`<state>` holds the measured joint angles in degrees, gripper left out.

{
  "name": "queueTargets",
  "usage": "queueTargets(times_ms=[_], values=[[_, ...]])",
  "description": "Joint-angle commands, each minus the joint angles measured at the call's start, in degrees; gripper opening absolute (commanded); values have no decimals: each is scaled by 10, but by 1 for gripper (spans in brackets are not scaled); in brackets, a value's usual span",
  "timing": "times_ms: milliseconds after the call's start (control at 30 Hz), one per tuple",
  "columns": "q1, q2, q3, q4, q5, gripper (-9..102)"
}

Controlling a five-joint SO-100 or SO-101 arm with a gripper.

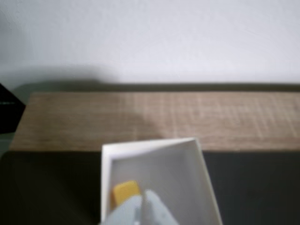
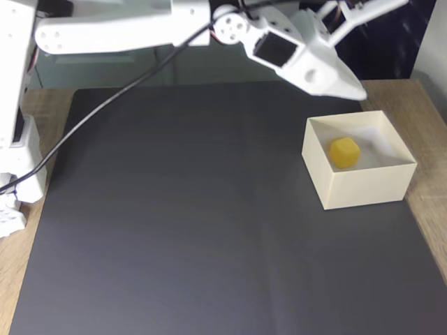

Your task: Grasp a cube block and put it in the white box.

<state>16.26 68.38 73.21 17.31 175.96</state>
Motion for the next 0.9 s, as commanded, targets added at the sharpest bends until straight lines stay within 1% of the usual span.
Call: queueTargets(times_ms=[0,100,200,300,400,633,867], values=[[-21,90,38,1,21,0],[-32,170,126,-3,47,0],[-38,248,223,-19,40,0],[-43,315,310,-61,18,0],[-50,372,382,-81,10,0],[-52,519,564,-91,11,0],[-41,661,720,-67,11,0]])
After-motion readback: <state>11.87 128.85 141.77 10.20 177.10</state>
